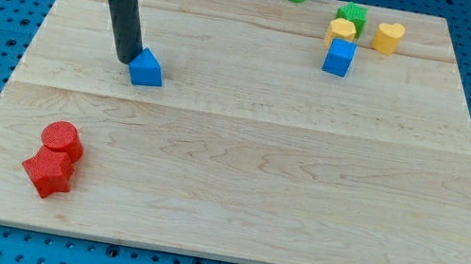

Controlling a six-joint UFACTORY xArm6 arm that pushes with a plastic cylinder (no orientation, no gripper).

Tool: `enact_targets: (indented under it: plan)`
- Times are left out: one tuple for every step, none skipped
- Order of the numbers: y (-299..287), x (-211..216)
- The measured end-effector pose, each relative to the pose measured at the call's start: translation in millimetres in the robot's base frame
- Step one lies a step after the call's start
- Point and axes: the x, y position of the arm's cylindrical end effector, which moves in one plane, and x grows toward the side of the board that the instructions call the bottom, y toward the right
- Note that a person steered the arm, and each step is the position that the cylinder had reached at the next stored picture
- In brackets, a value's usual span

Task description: Move your arm to red star

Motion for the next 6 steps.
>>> enact_targets:
  plan:
    - [20.2, 11.8]
    - [-1.6, 71.4]
    - [32.6, 158.0]
    - [17.4, 230.0]
    - [-49.7, 226.4]
    - [-91.6, 211.0]
